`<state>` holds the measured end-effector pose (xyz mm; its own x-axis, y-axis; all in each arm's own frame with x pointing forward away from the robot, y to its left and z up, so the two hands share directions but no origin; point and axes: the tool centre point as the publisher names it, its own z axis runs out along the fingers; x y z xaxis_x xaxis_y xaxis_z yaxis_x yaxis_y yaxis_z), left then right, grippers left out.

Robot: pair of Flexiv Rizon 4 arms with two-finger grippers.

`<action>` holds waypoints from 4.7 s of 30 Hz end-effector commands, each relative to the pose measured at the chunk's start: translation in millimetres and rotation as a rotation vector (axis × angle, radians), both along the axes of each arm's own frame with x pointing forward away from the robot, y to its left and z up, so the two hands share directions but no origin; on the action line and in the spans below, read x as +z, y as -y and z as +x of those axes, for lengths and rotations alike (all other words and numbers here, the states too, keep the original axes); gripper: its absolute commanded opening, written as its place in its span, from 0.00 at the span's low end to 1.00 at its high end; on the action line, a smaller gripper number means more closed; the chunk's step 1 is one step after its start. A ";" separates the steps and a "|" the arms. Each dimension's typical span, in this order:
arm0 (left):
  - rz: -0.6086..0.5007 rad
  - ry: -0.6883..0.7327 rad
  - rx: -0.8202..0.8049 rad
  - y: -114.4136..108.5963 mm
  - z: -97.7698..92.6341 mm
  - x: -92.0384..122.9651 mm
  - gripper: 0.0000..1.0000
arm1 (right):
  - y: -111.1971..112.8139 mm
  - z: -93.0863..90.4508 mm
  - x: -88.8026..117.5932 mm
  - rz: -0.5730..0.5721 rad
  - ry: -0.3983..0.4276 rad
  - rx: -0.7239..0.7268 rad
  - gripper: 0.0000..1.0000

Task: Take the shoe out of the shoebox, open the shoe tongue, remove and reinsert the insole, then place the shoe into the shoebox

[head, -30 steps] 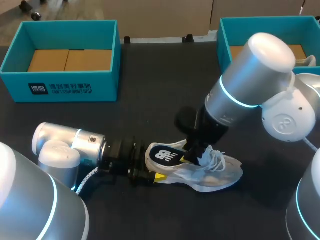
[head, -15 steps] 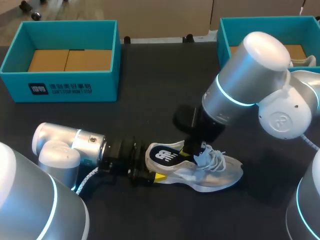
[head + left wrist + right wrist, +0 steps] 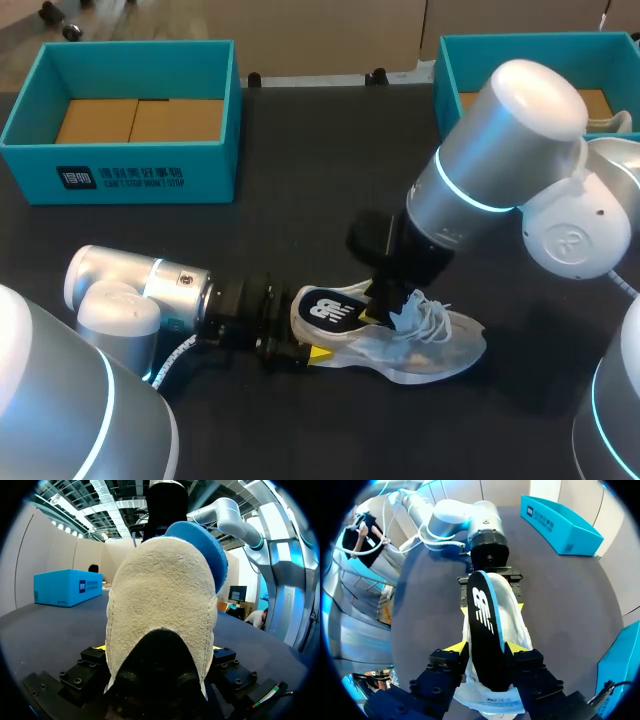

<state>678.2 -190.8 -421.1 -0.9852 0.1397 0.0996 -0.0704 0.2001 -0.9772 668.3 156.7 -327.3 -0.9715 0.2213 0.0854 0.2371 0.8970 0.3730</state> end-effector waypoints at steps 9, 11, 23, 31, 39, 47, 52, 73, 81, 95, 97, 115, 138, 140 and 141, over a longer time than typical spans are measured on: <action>0.001 0.000 0.001 1.1 1.4 -3.7 0.00 | -8.0 8.9 -4.8 0.034 -0.005 0.024 0.46; 0.001 0.000 0.001 1.1 1.4 -3.7 0.00 | -10.6 9.2 -4.8 0.034 -0.004 0.033 0.46; 0.001 0.000 0.001 1.1 1.4 -3.7 0.00 | -25.5 15.1 -7.0 0.015 -0.006 0.085 0.51; 0.001 0.000 0.001 1.1 1.4 -3.7 0.00 | -28.1 22.6 -14.3 0.012 -0.075 0.146 0.62; 0.001 0.000 0.001 1.1 1.4 -3.7 0.00 | -28.4 23.8 -20.9 0.004 -0.127 0.167 0.58; 0.001 0.000 0.001 1.1 1.4 -3.7 0.00 | -27.6 22.1 -25.7 -0.011 -0.202 0.196 0.56; 0.001 0.000 0.001 1.1 1.4 -3.7 0.00 | -23.8 17.5 -28.7 -0.017 -0.235 0.194 0.48; 0.001 0.000 0.001 1.1 1.4 -3.7 0.00 | -13.6 -1.3 -28.3 0.023 -0.294 0.193 0.42; 0.001 0.000 0.001 1.1 1.4 -3.7 0.00 | -5.4 -0.7 -36.9 0.064 -0.314 0.169 0.40; 0.001 0.000 0.001 1.1 1.4 -3.7 0.00 | -28.0 0.4 -2.0 0.117 -0.258 0.260 0.00; 0.001 0.000 0.001 1.1 1.4 -3.7 0.00 | -33.7 0.2 0.2 0.121 -0.262 0.293 0.00; 0.001 0.000 0.001 1.1 1.4 -3.7 0.00 | -56.4 9.1 -3.7 0.127 -0.306 0.373 0.36; 0.001 0.000 0.001 1.1 1.4 -3.7 0.00 | -28.1 14.5 -17.9 0.200 -0.464 0.182 0.60; 0.001 0.000 0.001 1.1 1.4 -3.7 0.00 | -29.2 12.6 -19.5 0.200 -0.472 0.178 0.49; 0.001 0.000 0.001 1.1 1.4 -3.7 0.00 | -29.3 12.1 -20.3 0.201 -0.475 0.175 0.48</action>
